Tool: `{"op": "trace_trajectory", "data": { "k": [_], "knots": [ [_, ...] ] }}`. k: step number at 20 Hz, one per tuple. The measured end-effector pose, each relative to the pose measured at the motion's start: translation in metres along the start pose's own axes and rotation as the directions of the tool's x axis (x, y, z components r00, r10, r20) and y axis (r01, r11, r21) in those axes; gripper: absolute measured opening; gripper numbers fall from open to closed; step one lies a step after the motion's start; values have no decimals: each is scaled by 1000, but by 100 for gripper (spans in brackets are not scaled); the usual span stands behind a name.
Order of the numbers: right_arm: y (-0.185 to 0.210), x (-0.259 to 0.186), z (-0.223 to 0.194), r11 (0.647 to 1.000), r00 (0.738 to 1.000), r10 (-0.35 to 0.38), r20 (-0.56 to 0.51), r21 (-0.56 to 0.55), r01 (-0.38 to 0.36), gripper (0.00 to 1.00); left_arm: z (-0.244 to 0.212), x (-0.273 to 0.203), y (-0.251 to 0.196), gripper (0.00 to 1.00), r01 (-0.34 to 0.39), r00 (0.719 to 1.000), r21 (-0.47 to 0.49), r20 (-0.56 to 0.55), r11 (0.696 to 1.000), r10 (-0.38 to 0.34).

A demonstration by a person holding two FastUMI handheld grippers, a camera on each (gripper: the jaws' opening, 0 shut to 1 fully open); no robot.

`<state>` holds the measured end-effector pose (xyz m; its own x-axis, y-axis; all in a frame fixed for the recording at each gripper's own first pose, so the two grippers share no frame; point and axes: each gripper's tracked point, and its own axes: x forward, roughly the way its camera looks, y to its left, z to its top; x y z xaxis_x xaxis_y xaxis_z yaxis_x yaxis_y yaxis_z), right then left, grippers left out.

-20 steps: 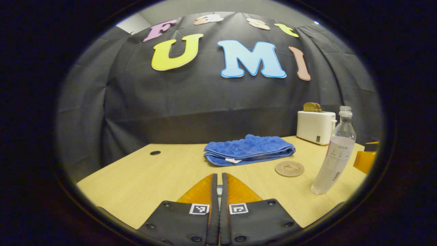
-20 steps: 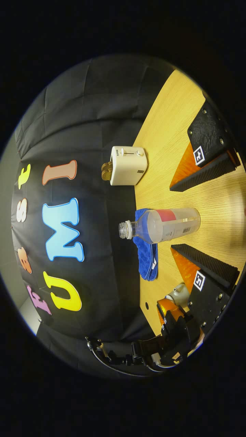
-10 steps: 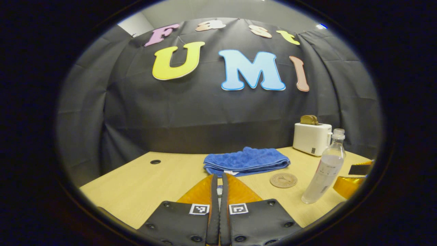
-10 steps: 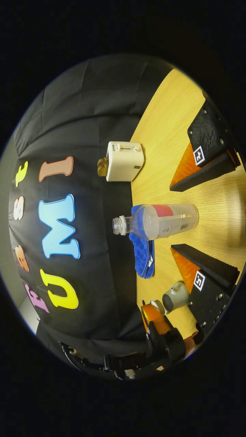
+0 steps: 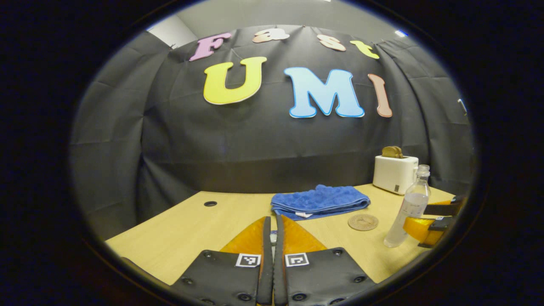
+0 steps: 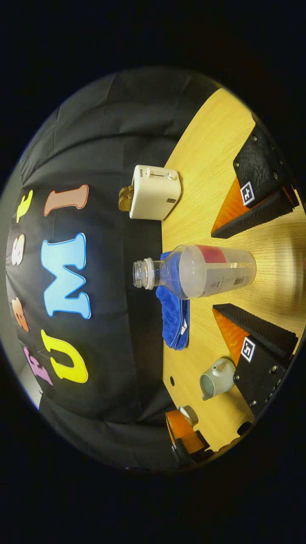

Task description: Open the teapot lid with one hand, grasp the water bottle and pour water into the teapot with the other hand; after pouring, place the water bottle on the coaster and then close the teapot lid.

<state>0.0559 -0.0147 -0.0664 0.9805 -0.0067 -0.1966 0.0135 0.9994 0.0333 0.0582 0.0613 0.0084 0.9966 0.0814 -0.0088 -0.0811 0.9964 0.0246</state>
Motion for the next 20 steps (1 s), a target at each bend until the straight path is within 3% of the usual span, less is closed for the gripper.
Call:
{"op": "trace_trajectory", "data": {
  "k": [4,10,14,17,20],
  "knots": [
    [-5,14,3,1000,1000,-13,-14,-14,13,95,-7,-6,19,7,-21,1000,0,-9,1000,21],
    [-2,25,-3,997,999,-19,-32,-78,16,79,-22,-9,39,8,-41,999,-17,-31,999,40],
    [4,26,-1,985,1000,-14,-28,-174,9,77,-31,-12,52,7,-50,998,-30,-48,998,49],
    [8,25,3,952,999,-34,-12,-304,29,77,-38,-13,59,7,-55,997,-35,-56,998,53],
    [10,26,18,890,997,-64,41,-449,75,77,-42,-15,70,7,-68,996,-24,-57,997,66]
  ]
}}
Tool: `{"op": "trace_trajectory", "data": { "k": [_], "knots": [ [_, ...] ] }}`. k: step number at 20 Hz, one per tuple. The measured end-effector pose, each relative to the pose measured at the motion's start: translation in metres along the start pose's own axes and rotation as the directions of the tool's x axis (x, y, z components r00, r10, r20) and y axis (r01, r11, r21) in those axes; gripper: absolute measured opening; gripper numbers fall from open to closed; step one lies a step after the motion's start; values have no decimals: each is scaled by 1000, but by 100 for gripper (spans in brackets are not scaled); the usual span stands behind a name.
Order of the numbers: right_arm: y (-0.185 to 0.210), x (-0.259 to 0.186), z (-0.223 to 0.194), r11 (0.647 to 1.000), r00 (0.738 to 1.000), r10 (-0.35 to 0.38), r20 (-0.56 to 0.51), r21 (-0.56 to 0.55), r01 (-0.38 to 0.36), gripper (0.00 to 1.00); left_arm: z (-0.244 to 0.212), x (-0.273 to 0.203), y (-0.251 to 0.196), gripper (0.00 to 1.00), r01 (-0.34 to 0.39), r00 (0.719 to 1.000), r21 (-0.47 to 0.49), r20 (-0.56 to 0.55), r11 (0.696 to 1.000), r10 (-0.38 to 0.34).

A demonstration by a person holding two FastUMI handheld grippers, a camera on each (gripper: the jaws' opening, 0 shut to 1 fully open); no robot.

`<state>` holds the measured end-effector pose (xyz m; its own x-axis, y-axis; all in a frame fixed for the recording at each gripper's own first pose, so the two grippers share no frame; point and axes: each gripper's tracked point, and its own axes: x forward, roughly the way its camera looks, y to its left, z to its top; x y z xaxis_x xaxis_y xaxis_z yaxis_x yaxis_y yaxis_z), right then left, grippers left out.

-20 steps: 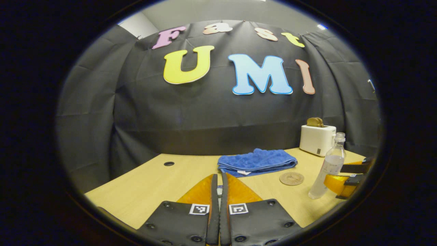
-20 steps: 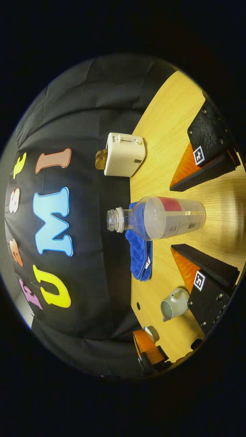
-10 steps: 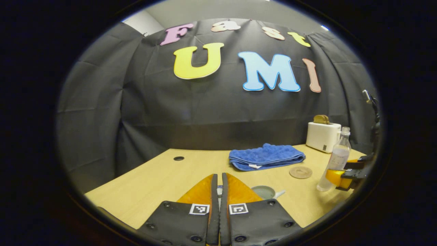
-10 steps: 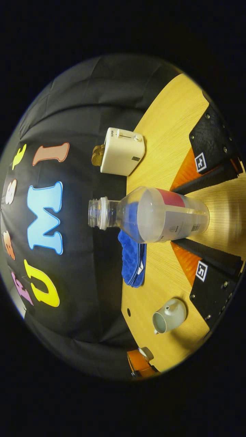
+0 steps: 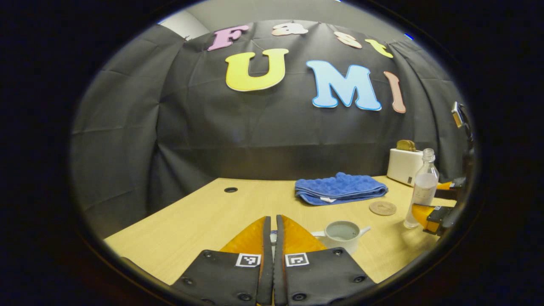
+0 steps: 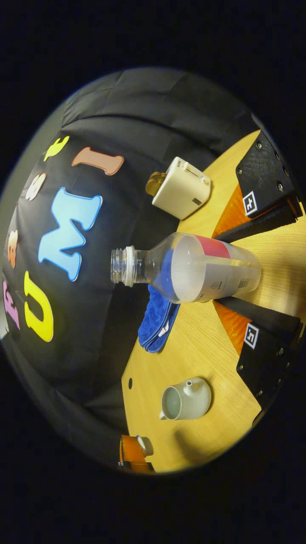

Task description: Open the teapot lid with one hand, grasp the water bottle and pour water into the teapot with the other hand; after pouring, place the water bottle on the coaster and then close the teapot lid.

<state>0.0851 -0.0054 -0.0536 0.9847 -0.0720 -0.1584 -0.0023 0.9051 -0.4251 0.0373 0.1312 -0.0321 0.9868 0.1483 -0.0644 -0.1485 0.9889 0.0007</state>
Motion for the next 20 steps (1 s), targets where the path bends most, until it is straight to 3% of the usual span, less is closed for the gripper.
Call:
{"op": "trace_trajectory", "data": {
  "k": [4,10,20],
  "knots": [
    [-5,2,29,970,994,-67,83,-230,85,77,-2,-2,16,6,-18,1000,4,1,1000,18],
    [11,11,53,886,986,-72,153,-444,133,76,-10,-2,35,7,-37,999,-4,-11,999,37],
    [38,16,63,676,969,-78,233,-702,223,76,-25,-2,56,7,-57,998,-27,-36,998,56]
  ]
}}
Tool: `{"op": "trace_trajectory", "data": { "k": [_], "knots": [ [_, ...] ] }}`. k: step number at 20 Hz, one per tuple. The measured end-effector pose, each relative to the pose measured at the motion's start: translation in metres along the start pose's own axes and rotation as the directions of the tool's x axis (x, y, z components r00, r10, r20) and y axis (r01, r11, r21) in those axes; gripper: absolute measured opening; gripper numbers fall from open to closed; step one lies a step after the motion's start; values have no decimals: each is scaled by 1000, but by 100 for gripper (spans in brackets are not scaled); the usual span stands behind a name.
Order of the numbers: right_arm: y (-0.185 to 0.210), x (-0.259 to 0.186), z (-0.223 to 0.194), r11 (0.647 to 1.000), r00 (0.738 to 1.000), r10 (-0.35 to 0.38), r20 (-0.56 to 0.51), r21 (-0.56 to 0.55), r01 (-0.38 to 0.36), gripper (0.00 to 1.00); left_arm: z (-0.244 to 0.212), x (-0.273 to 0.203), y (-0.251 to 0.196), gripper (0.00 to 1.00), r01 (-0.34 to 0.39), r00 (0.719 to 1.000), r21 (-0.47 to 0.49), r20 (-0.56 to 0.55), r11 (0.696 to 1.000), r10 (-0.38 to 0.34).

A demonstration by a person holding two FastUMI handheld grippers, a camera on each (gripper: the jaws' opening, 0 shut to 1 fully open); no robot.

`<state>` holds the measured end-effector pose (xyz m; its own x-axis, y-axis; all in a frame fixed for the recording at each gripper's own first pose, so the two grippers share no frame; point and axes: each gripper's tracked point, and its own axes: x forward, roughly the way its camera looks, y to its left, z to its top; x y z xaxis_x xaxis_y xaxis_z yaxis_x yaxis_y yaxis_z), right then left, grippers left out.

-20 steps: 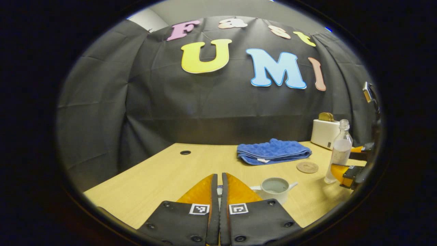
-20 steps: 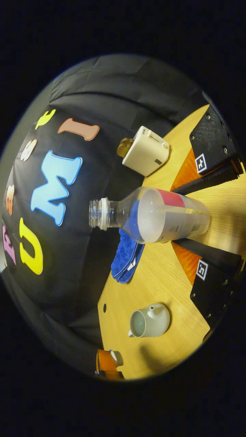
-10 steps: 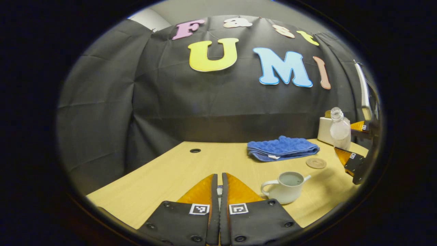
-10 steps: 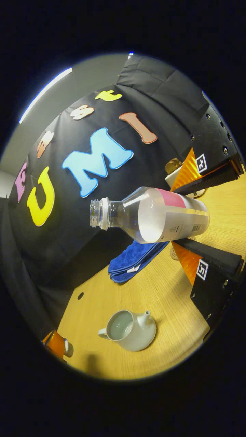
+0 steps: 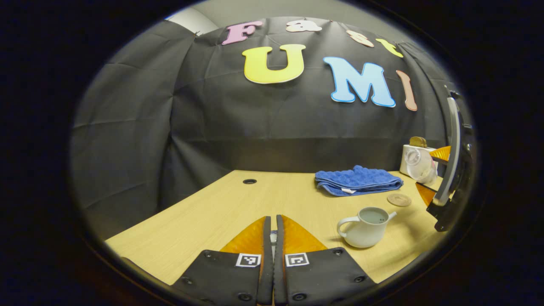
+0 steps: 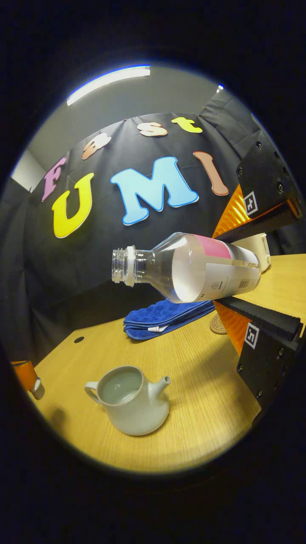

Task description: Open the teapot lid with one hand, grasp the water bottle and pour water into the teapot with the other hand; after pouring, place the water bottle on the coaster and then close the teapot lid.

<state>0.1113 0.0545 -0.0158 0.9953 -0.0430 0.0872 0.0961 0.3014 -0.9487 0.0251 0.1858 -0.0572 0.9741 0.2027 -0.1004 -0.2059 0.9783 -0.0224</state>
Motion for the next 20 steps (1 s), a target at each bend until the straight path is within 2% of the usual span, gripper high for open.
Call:
{"op": "trace_trajectory", "data": {
  "k": [9,13,20],
  "knots": [
    [10,6,12,982,999,-10,34,-188,16,76,-5,-1,10,7,-9,1000,-10,-4,1000,9],
    [7,9,17,954,997,-42,61,-296,58,76,-8,0,13,8,-11,1000,-7,-10,1000,11],
    [2,10,19,897,989,-92,115,-422,132,76,-13,2,15,8,-9,1000,-14,-22,1000,9]
  ]
}}
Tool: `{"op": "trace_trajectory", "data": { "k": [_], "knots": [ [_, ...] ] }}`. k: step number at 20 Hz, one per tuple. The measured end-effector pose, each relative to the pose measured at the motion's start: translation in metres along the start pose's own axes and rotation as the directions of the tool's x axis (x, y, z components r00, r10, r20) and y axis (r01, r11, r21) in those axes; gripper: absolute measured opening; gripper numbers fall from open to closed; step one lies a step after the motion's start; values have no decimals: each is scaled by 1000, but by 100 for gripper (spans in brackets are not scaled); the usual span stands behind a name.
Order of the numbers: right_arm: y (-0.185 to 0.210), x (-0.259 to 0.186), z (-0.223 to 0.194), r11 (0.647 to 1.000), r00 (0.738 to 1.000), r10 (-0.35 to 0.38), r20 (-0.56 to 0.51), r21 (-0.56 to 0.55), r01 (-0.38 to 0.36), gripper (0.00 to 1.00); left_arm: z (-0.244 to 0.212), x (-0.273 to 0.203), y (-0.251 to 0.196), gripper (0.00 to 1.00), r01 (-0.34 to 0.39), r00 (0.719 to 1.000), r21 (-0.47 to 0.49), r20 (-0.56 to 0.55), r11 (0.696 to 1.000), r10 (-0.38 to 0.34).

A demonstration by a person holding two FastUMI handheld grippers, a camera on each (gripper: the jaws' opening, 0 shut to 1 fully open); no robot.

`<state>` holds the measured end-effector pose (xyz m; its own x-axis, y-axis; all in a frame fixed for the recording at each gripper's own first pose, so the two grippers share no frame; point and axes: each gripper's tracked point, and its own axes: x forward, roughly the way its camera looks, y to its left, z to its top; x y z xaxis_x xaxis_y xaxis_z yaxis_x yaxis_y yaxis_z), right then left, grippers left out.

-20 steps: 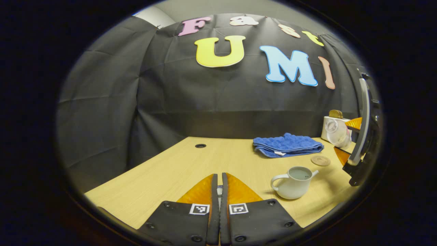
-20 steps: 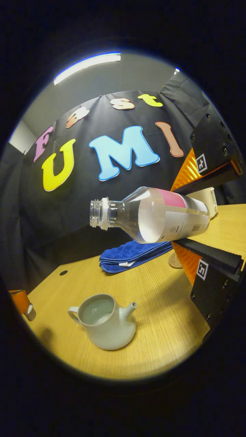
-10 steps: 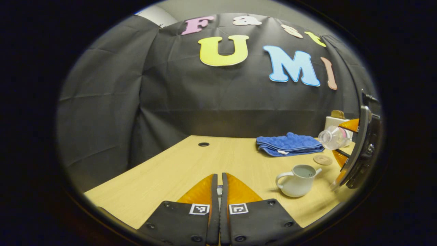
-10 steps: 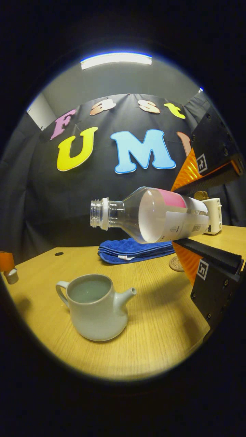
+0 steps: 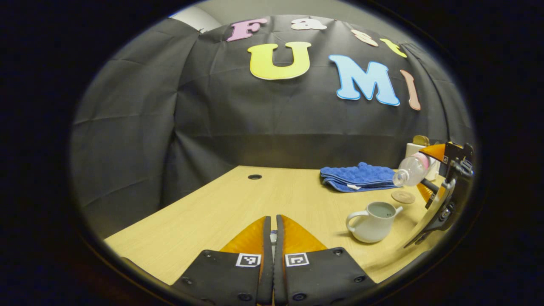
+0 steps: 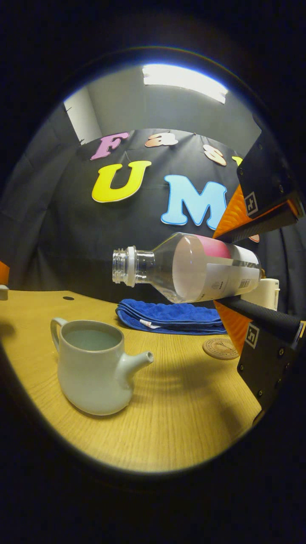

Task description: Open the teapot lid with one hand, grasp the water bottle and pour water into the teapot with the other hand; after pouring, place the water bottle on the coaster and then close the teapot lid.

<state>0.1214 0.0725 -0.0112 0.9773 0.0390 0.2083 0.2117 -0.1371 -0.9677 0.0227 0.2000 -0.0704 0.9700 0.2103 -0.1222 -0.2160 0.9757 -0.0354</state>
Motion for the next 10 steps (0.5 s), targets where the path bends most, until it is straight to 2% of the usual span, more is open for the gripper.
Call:
{"op": "trace_trajectory", "data": {
  "k": [10],
  "knots": [
    [-22,9,3,990,996,-75,43,-118,79,76,-1,1,1,7,2,1000,3,-5,1000,-2]
  ]
}}
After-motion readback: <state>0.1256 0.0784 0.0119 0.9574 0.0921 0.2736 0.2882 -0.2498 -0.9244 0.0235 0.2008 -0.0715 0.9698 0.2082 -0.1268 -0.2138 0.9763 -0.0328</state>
